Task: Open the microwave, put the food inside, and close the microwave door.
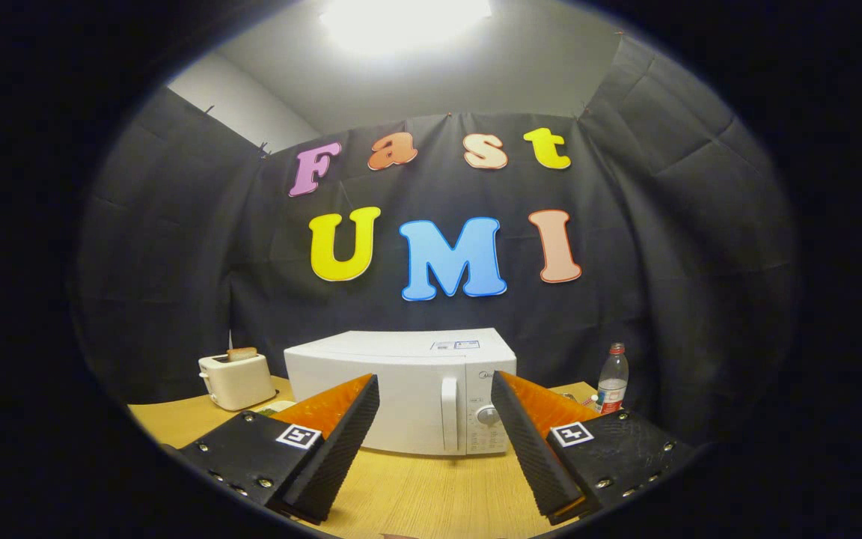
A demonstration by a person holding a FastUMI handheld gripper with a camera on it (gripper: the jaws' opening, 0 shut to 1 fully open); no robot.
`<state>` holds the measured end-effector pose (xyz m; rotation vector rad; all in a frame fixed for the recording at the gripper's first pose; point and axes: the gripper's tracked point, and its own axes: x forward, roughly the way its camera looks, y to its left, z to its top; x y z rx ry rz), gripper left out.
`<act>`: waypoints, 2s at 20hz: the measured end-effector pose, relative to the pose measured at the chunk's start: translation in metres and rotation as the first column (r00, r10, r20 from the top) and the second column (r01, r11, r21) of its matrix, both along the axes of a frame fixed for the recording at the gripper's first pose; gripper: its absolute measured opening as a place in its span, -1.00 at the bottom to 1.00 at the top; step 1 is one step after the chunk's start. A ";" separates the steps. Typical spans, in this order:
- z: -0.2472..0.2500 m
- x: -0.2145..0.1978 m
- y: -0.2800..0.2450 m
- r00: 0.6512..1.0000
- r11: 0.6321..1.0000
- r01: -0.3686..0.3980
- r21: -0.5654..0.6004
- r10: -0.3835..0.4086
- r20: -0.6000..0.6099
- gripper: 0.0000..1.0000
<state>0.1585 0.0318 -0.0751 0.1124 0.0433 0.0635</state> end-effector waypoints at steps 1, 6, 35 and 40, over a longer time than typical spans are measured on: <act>-0.011 0.013 -0.002 1.000 1.000 0.013 -0.004 -0.013 -0.018 0.92; -0.046 0.073 0.006 0.998 0.999 0.043 -0.031 -0.044 -0.038 0.84; -0.126 0.144 0.008 0.972 0.997 0.070 -0.038 -0.077 -0.223 -0.81; -0.125 0.128 0.013 0.971 0.998 0.060 -0.031 -0.065 -0.230 -0.81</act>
